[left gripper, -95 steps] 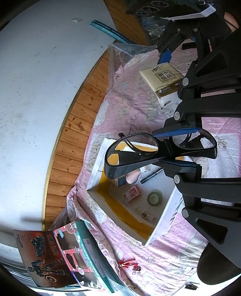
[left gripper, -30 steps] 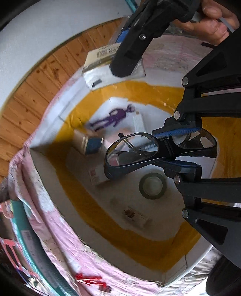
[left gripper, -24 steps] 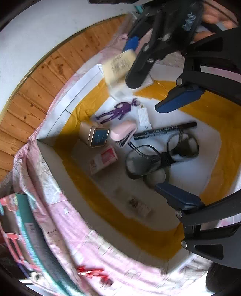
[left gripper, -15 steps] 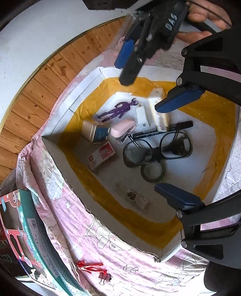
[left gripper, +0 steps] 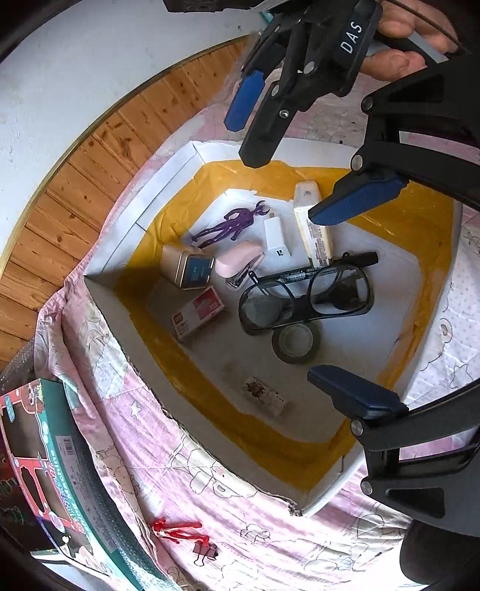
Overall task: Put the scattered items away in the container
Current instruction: 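Withdraw both open grippers up from the box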
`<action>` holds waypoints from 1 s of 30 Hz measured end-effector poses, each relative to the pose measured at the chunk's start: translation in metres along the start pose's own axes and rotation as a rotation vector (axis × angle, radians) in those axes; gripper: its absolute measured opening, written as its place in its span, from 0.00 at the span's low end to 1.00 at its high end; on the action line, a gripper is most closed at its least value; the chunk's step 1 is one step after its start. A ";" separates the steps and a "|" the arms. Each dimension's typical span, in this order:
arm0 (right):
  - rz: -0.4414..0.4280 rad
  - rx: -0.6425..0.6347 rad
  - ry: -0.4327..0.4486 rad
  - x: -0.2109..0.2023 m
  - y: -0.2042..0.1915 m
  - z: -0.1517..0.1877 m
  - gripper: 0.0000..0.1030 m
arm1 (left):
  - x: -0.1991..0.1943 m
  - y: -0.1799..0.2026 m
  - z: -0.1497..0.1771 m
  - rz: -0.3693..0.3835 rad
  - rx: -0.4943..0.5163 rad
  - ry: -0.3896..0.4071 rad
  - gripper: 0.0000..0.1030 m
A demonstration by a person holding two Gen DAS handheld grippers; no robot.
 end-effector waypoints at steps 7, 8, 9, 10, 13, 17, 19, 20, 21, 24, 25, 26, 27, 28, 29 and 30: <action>0.054 -0.025 -0.005 -0.012 -0.004 0.012 0.76 | -0.010 0.005 0.006 0.001 0.011 0.006 0.77; 0.056 -0.025 -0.007 -0.014 -0.004 0.014 0.76 | -0.012 0.007 0.007 -0.001 0.018 0.009 0.77; 0.058 -0.024 -0.009 -0.015 -0.004 0.016 0.76 | -0.014 0.008 0.009 -0.003 0.025 0.012 0.77; 0.060 -0.024 -0.011 -0.017 -0.004 0.018 0.76 | -0.016 0.011 0.011 -0.005 0.033 0.014 0.77; 0.064 -0.027 -0.029 -0.020 -0.006 0.026 0.76 | -0.021 0.019 0.016 -0.011 0.061 0.018 0.77; 0.048 -0.025 -0.062 -0.027 -0.007 0.039 0.75 | -0.032 0.028 0.021 -0.033 0.103 0.039 0.77; 0.037 -0.023 -0.074 -0.031 -0.006 0.044 0.75 | -0.038 0.030 0.024 -0.036 0.111 0.051 0.77; 0.029 -0.025 -0.082 -0.034 -0.006 0.046 0.75 | -0.040 0.030 0.025 -0.036 0.112 0.053 0.77; 0.020 -0.030 -0.089 -0.037 -0.006 0.049 0.75 | -0.042 0.031 0.026 -0.034 0.114 0.056 0.77; 0.002 -0.052 -0.091 -0.048 -0.006 0.055 0.75 | -0.044 0.033 0.031 -0.032 0.123 0.054 0.77; 0.000 -0.062 -0.088 -0.051 -0.006 0.057 0.75 | -0.044 0.033 0.032 -0.033 0.126 0.053 0.77; 0.003 -0.073 -0.084 -0.054 -0.006 0.059 0.74 | -0.044 0.033 0.033 -0.035 0.127 0.052 0.77; 0.007 -0.085 -0.081 -0.057 -0.007 0.060 0.74 | -0.044 0.033 0.035 -0.035 0.128 0.052 0.77; 0.013 -0.094 -0.081 -0.058 -0.008 0.061 0.73 | -0.044 0.034 0.036 -0.034 0.128 0.050 0.77; 0.020 -0.103 -0.083 -0.059 -0.009 0.062 0.73 | -0.044 0.034 0.037 -0.031 0.127 0.048 0.77; 0.022 -0.109 -0.086 -0.060 -0.010 0.063 0.73 | -0.043 0.034 0.038 -0.029 0.126 0.048 0.77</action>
Point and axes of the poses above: each gripper's, at about its wrist camera, not at the fingertips, and x roughly the way its jaws point, y to its right, z to its underside, the point moved 4 cm from there along x, roughly the way its jaws point, and after that the axes turned 13 degrees about x, right-handed, at the moved point
